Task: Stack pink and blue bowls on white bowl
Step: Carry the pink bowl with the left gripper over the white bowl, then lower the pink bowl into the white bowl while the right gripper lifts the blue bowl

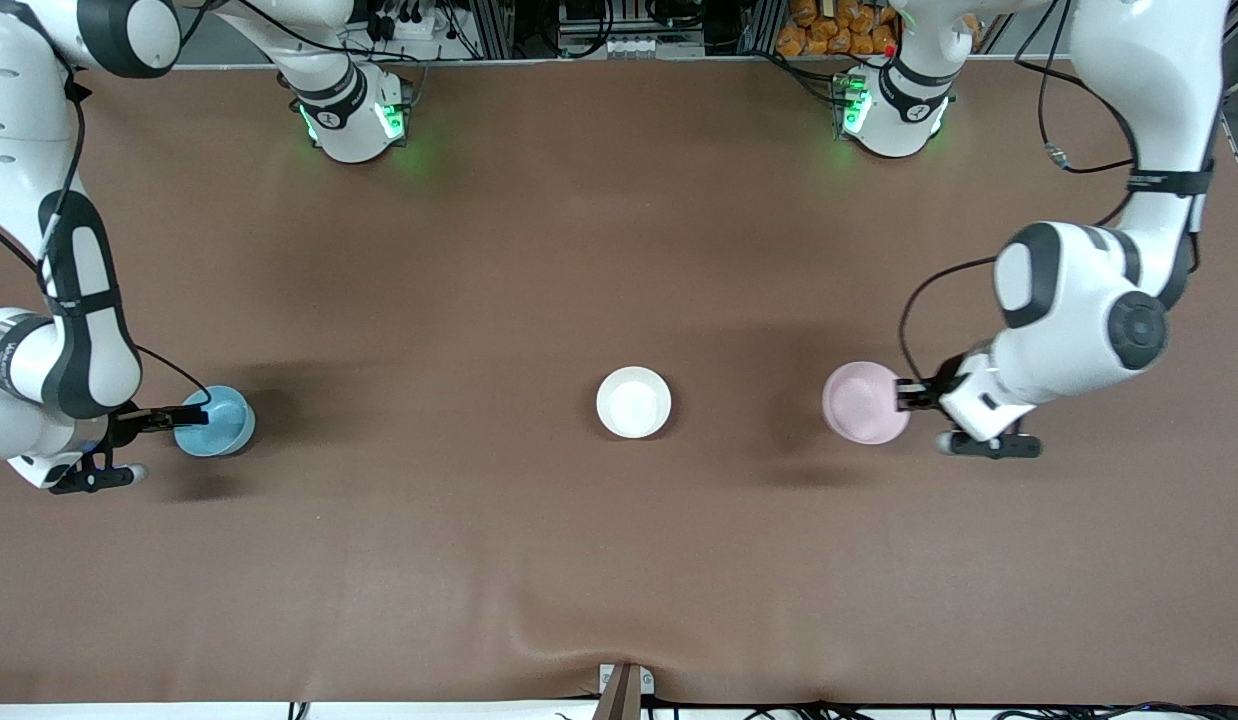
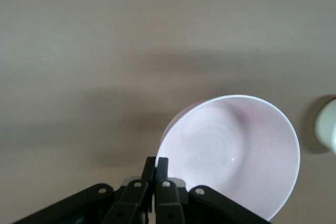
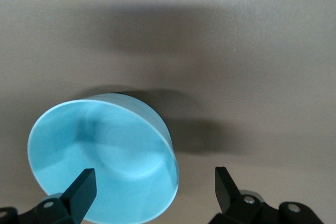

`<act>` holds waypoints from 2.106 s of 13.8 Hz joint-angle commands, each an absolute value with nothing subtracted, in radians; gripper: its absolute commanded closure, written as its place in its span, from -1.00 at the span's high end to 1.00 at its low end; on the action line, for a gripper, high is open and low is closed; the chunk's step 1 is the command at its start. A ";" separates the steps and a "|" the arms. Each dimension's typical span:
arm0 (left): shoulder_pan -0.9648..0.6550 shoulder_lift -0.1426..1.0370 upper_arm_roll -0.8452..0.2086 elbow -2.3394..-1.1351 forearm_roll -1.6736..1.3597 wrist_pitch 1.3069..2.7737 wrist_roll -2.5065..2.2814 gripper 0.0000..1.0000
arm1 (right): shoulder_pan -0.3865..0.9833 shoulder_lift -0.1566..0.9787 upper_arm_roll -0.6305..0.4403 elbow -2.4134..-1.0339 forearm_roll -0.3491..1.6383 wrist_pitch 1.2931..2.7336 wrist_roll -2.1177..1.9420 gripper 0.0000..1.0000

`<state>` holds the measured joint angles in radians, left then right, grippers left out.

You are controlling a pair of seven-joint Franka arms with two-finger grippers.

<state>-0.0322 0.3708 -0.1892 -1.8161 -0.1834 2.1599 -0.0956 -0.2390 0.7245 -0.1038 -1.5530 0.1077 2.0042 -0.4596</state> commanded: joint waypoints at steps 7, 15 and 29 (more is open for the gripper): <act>-0.360 0.598 -0.173 -1.496 -0.164 2.148 -0.518 -1.00 | -0.282 0.756 -0.092 -1.542 0.147 1.994 -0.529 -1.00; -0.479 0.695 -0.175 -1.465 -0.120 2.272 -0.655 -1.00 | -0.278 0.730 -0.081 -1.490 0.175 1.887 -0.549 -1.00; -0.503 0.693 -0.175 -1.580 -0.094 2.385 -0.655 -1.00 | -0.144 0.491 -0.060 -1.414 0.256 1.586 -0.366 -1.00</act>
<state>-0.4958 0.6966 -0.1788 -1.5743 -0.1206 2.3568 -0.6294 -0.1632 0.5478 -0.0693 -1.3956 0.2222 1.6160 -0.4442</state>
